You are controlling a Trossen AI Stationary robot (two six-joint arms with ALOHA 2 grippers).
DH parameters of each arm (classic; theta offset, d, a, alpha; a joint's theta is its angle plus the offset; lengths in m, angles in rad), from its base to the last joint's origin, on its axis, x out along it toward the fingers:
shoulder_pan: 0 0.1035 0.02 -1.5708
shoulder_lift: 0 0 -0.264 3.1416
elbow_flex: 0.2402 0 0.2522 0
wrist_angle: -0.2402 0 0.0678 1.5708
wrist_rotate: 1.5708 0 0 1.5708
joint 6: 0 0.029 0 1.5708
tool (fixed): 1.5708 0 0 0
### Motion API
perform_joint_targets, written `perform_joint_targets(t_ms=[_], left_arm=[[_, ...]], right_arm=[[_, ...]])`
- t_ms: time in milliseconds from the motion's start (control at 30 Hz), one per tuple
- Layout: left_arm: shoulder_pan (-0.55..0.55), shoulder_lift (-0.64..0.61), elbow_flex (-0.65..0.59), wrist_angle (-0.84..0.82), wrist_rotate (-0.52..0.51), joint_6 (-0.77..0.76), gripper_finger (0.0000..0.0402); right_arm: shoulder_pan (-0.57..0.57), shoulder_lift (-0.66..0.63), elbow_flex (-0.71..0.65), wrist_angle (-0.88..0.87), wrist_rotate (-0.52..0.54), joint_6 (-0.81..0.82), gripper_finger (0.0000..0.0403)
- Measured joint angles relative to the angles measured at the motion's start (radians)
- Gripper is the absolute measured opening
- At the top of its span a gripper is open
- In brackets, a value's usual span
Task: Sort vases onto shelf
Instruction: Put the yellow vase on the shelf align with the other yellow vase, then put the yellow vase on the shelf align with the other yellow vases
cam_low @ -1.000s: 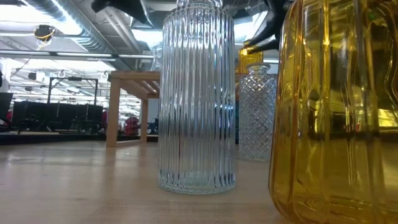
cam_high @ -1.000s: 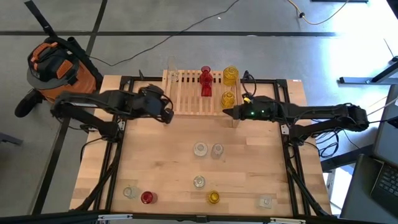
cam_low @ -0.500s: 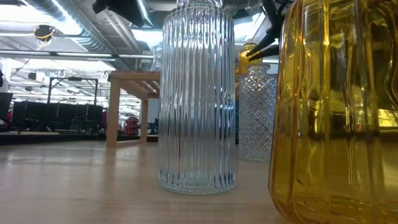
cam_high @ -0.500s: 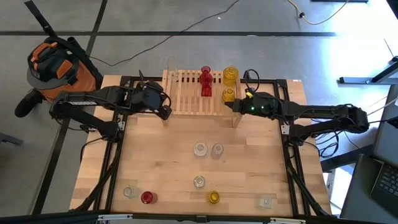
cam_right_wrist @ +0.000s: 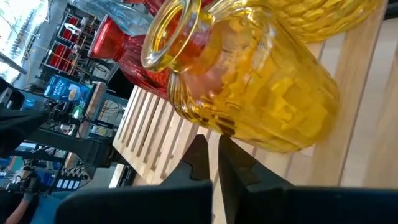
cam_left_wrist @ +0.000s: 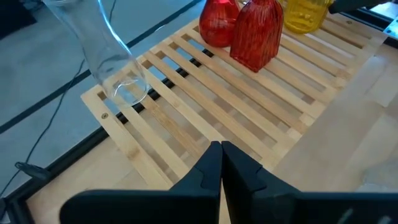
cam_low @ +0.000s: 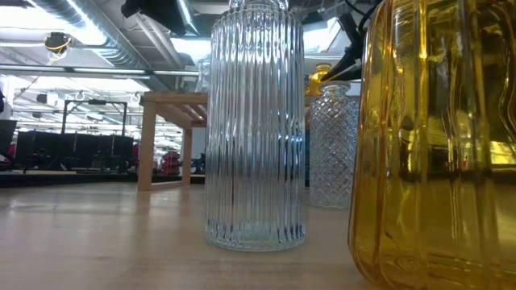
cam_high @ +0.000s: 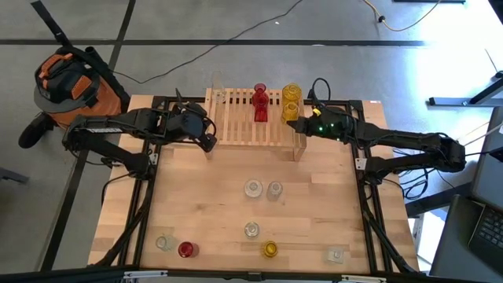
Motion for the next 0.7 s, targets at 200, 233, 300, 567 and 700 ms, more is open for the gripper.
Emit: perform_joint_targets(t_ms=[200, 233, 300, 567, 700], left_arm=[[0.0, 0.0, 0.0, 0.001, 0.0, 0.003, 0.0], [0.0, 0.0, 0.0, 0.001, 0.0, 0.004, 0.0], [0.0, 0.0, 0.0, 0.0, 0.0, 0.004, 0.0], [0.0, 0.0, 0.0, -0.02, 0.022, 0.03, 0.0], [0.0, 0.0, 0.0, -0.052, 0.071, 0.072, 0.0]], right_arm=[[0.0, 0.0, 0.0, -0.004, -0.001, -0.006, 0.0001], [0.0, 0.0, 0.0, -0.004, -0.011, -0.006, 0.0001], [0.0, 0.0, 0.0, 0.02, -0.063, -0.009, 0.0001], [0.183, -0.005, 0.002, 0.358, -0.39, -0.143, 0.0001], [0.416, -0.005, 0.027, 0.287, -0.386, -0.188, 0.0001]])
